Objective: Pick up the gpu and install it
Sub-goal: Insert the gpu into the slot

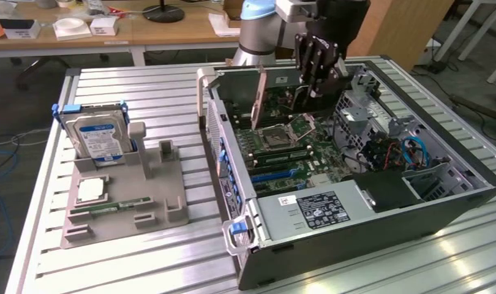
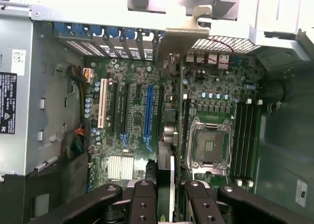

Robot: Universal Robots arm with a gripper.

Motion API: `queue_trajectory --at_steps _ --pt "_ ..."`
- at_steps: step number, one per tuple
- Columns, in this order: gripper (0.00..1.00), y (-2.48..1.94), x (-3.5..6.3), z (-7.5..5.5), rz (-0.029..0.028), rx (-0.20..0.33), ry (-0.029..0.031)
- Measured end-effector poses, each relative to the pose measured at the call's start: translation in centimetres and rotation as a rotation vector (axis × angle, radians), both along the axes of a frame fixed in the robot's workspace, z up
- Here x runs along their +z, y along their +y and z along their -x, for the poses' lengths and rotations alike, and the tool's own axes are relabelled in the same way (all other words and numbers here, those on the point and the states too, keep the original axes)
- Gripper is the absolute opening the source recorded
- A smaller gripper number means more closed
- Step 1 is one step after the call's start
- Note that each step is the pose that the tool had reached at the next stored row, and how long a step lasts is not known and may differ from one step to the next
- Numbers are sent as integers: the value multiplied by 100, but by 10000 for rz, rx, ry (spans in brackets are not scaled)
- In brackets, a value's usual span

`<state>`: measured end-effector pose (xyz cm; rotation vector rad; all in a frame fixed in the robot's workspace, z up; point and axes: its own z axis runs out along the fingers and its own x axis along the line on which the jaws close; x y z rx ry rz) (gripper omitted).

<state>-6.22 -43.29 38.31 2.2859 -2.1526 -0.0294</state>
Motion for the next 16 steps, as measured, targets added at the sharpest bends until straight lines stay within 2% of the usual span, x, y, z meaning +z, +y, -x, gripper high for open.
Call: queue_trajectory --at_steps 2,7,15,16 --pt "27 -1 -35 10 2 -52 1" --pt "27 -4 -96 11 1 -673 1" --pt "27 -12 -213 12 1 -691 0" --pt "27 -12 -227 18 0 -690 -21"
